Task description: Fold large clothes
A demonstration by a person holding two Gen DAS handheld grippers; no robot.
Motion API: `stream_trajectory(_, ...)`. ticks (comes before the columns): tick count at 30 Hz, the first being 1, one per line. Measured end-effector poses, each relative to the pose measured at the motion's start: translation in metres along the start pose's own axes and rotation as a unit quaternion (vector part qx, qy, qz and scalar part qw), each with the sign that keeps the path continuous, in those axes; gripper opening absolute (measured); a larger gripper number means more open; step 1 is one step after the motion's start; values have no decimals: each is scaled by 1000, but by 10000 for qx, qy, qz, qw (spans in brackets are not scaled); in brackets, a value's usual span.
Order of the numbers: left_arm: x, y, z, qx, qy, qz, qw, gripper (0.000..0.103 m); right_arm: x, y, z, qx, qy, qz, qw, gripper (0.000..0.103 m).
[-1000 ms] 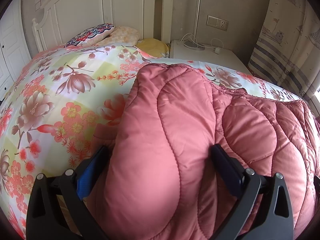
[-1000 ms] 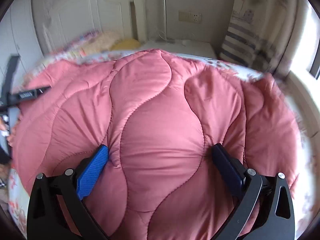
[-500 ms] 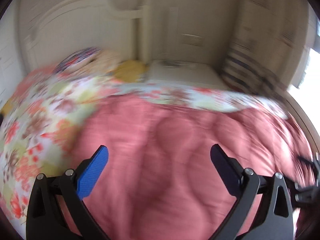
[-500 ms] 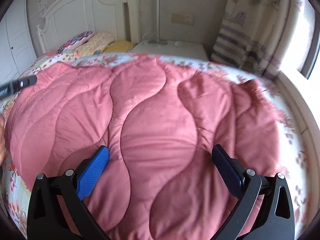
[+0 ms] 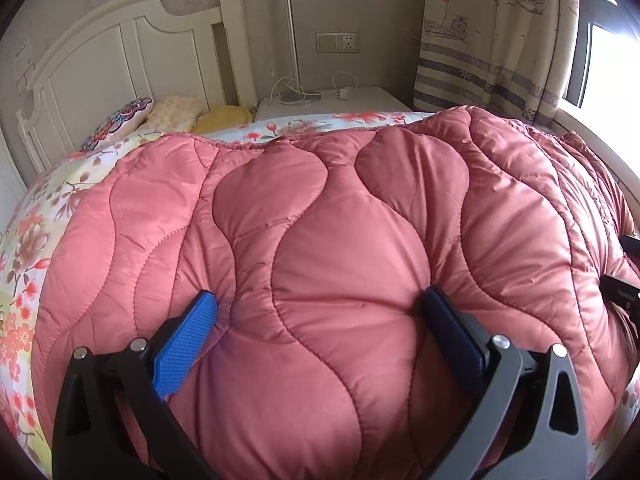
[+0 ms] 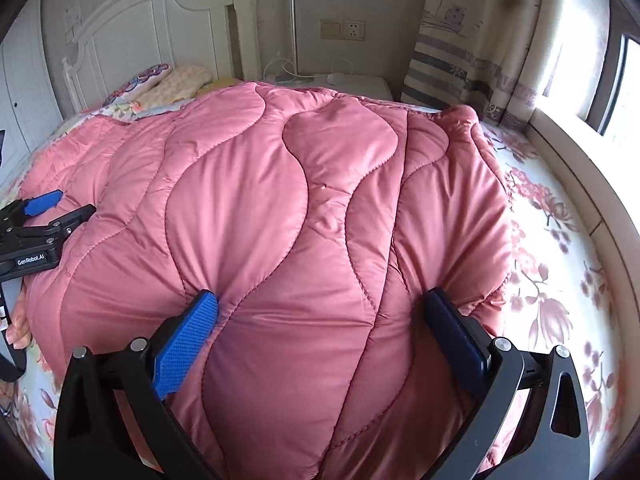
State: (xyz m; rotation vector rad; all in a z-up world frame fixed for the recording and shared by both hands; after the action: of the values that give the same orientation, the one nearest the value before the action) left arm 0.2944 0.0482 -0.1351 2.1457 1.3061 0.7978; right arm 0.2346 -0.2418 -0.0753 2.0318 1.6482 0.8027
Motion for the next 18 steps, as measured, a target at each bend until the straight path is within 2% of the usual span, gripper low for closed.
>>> stream_trajectory(4,1,1,0,8,-40,-27,10000,101,-7,2,-19,-103,200,292,9993,98)
stream_trajectory(6,-1,1,-1,9,-37,-32,10000,101,-14,-3,-50,-364,788,662,9940,98)
stream_trajectory(8,0,1,-1,10,-38,-36,10000,101,-24,-14,-70,-450,1307,954,9858,98)
stream_trajectory(9,-1,1,-1,10,-38,-33,10000,101,-30,-25,-81,-384,1599,1153,9796,98)
stream_trajectory(13,0,1,-1,7,-40,-30,10000,101,-50,-68,-97,87,2097,1828,9605,95)
stream_trajectory(16,0,1,-1,6,-40,-28,10000,101,-56,-94,-87,556,2178,2284,9473,90)
stream_trajectory(18,0,1,-1,4,-42,-30,10000,101,-56,-100,-75,727,2036,2495,9440,87)
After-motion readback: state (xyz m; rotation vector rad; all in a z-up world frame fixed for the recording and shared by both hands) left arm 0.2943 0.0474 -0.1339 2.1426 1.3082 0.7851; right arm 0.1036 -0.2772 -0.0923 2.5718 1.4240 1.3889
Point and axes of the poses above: each gripper's, at about its wrist camera, not at the fingertips, and z roughly the way its jaws point, x to its left, y to its top, the point moved 3 cm from there along z, roughly the way its jaws point, and after that the axes turned 13 degrees about z, right-handed, at the moved point
